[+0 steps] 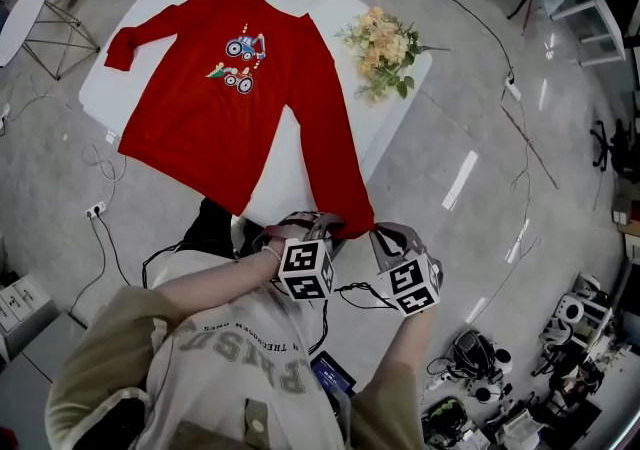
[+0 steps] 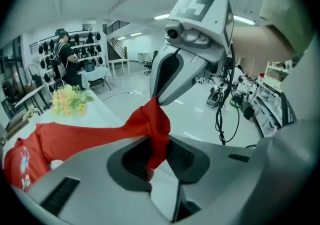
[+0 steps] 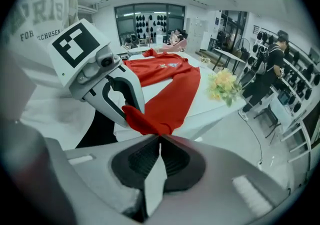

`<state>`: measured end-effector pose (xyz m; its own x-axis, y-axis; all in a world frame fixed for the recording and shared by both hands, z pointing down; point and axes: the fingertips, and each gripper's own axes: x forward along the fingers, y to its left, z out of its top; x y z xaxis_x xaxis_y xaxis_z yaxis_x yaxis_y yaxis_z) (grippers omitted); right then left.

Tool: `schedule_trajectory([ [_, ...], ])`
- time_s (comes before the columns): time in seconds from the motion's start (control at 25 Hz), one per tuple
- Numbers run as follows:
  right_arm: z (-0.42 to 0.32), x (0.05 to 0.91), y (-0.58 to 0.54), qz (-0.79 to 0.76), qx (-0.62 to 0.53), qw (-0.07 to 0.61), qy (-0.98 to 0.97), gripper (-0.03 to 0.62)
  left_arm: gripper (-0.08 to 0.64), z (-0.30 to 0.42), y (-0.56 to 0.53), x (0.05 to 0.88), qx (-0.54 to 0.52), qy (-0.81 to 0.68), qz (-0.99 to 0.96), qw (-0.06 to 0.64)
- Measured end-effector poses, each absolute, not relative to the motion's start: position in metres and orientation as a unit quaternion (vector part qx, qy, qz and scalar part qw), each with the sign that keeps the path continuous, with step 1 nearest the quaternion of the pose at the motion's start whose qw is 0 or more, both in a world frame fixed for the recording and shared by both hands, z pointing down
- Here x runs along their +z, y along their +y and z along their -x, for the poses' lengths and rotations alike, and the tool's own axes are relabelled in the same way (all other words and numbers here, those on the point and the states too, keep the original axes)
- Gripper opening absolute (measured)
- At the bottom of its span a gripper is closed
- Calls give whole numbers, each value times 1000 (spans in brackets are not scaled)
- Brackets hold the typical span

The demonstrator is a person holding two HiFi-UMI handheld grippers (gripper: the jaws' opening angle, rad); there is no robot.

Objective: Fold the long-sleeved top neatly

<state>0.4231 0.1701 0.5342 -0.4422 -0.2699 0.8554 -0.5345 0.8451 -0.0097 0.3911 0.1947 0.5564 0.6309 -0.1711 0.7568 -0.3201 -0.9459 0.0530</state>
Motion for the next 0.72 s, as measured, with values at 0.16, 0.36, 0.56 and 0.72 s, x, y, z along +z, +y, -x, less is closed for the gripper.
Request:
schedule_trajectory([
  [0.16, -402, 496, 131, -241, 85, 447, -857, 12, 67, -369, 165, 508, 343, -201, -911, 105],
  [0.36, -312, 439, 49, -246, 4, 350, -904, 17, 61, -272, 90, 451, 237, -370, -887, 141],
  [0.56, -231, 440, 5, -223, 34, 322, -920, 210, 58, -110, 36, 464, 192, -534, -794, 217],
  [0.72, -201, 467, -11, -258, 92, 319, -908, 210, 58, -9, 34, 512, 190, -566, -741, 308],
])
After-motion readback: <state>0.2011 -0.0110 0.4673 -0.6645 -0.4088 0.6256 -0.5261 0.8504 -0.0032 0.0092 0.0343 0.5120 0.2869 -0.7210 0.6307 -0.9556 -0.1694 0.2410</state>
